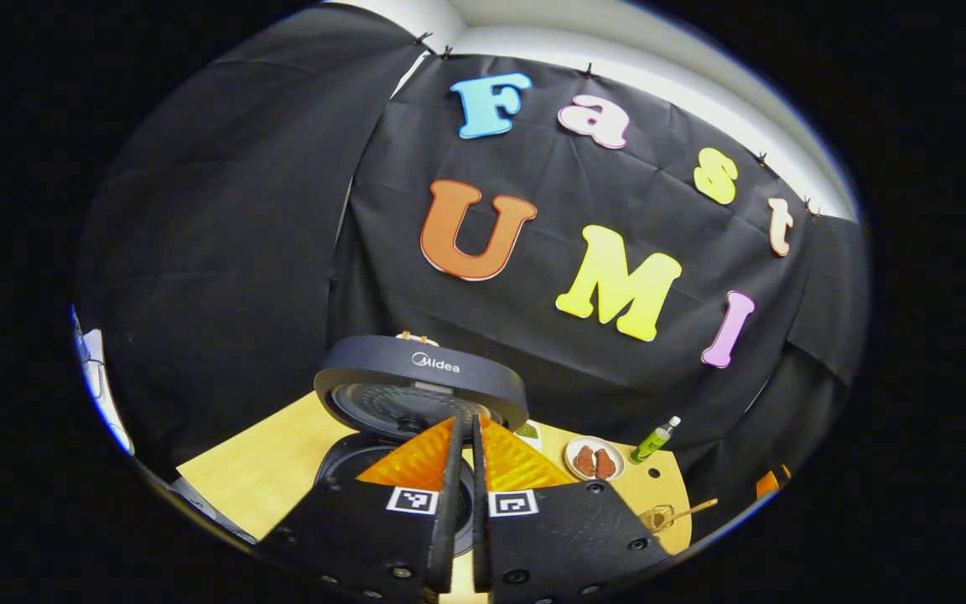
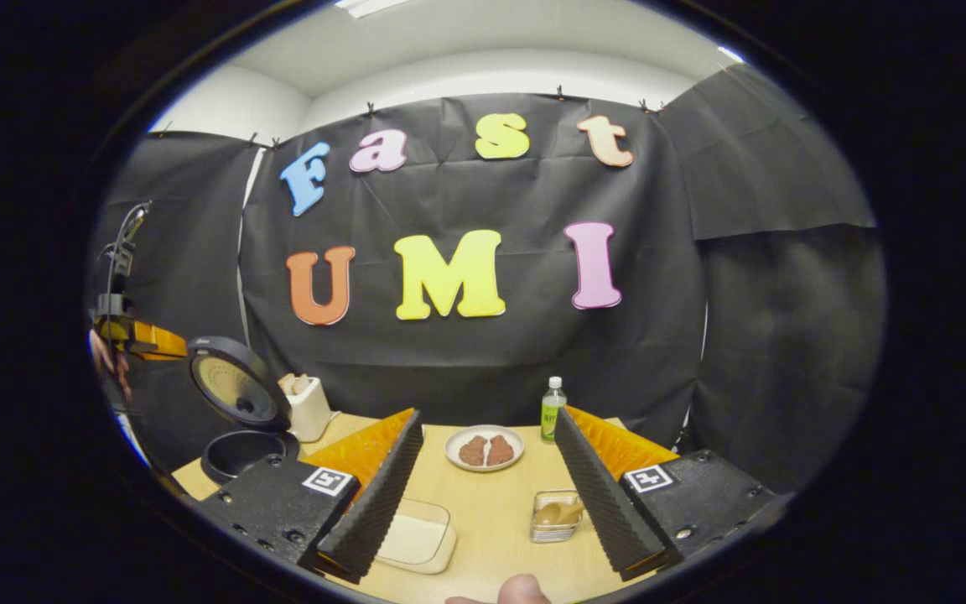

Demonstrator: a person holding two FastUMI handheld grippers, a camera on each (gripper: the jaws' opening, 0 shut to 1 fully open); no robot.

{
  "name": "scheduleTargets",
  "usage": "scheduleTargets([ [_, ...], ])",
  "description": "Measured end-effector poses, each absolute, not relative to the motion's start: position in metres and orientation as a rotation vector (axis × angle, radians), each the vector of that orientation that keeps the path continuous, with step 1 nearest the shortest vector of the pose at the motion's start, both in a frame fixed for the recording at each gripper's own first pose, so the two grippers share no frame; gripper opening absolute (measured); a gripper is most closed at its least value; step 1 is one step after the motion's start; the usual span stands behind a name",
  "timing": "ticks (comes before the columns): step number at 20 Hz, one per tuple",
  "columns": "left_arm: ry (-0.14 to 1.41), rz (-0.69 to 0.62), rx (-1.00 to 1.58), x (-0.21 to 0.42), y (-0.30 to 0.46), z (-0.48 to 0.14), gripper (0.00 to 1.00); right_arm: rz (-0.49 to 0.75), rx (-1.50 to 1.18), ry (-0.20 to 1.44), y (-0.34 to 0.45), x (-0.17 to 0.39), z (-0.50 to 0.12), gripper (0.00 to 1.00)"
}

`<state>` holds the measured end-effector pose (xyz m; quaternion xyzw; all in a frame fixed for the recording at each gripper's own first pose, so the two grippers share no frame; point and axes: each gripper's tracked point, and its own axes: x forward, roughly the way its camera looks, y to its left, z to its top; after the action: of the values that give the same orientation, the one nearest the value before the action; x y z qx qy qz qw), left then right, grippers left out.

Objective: Close the left gripper, press the button to open the rice cooker; take a wooden spoon from the chopstick holder with the right hand, scoop a spoonful of rice and pour it into the rice cooker, then put the wooden spoon back into the chopstick holder.

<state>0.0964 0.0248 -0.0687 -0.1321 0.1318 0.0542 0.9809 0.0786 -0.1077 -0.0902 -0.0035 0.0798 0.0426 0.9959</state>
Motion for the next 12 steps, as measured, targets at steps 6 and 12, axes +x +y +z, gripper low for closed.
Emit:
scheduleTargets([
  [6,0.154,0.081,-0.098,0.066,-0.005,-0.053,0.94,0.052,-0.014,0.213,-0.123,0.065,-0.106,1.00],
  [12,0.094,0.042,-0.095,0.051,-0.048,-0.038,0.94,-0.078,0.029,0.259,-0.184,0.048,-0.137,1.00],
])
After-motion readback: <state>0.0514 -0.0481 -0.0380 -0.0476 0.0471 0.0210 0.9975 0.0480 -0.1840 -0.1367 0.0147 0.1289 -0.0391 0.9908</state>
